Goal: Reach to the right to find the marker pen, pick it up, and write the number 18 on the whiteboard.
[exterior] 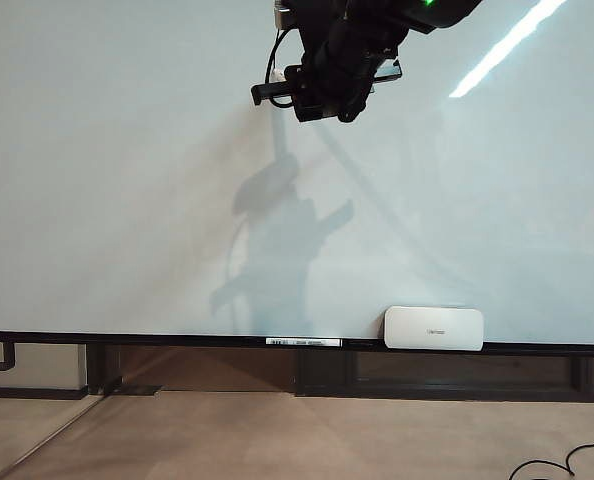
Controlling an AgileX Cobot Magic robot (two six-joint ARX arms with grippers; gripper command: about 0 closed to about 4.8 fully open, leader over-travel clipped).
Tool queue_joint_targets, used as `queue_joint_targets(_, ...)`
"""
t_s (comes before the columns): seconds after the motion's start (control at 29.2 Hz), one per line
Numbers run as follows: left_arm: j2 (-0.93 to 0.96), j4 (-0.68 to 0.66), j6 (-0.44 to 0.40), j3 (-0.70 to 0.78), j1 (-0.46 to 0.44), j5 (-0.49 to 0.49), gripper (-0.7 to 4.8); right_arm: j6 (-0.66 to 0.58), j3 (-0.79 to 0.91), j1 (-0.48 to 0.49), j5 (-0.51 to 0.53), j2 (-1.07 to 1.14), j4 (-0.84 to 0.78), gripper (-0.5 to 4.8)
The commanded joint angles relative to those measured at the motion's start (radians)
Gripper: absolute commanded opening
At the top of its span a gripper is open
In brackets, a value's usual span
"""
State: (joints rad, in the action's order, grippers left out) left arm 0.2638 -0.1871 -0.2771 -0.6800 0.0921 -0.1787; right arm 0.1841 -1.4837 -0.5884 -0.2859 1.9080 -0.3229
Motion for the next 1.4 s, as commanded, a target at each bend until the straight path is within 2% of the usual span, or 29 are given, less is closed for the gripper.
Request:
queue_joint_targets(0.03,0.000,0.010,-0.004,-0.005,0.000,0.003,0.21,-0.005,-0.005,-0.002,-0.009,-0.019,-0.022,-0.04)
queue_joint_targets(0.21,-0.002,0.013,-0.003,-0.005,0.001,-0.008,0.21,0.073,-0.003,-0.048,-0.006,-0.097,-0.090,-0.04)
queue_joint_targets(0.34,-0.002,0.012,-0.003,-0.005,0.001,-0.012,0.21,0.132,-0.003,-0.061,-0.072,-0.138,-0.124,-0.04)
queue_joint_targets(0.38,-0.002,0.008,-0.003,-0.005,0.000,-0.061,0.21,0.137,-0.003,-0.059,-0.108,-0.139,-0.131,-0.04)
queue_joint_targets(0.45,-0.002,0.003,-0.003,-0.005,0.000,-0.120,0.21,0.138,-0.003,-0.048,-0.108,-0.138,-0.130,-0.04)
queue_joint_targets(0.55,-0.002,0.001,0.004,-0.005,0.000,-0.159,0.21,0.138,-0.003,-0.045,-0.116,-0.138,-0.138,-0.04)
queue_joint_targets(0.72,-0.001,-0.005,0.003,-0.005,0.001,-0.159,0.21,0.138,-0.003,-0.027,-0.161,-0.138,-0.145,-0.04)
queue_joint_targets(1.4,-0.001,-0.014,0.003,-0.005,0.001,-0.159,0.21,0.137,-0.031,-0.002,-0.130,-0.136,-0.053,-0.04)
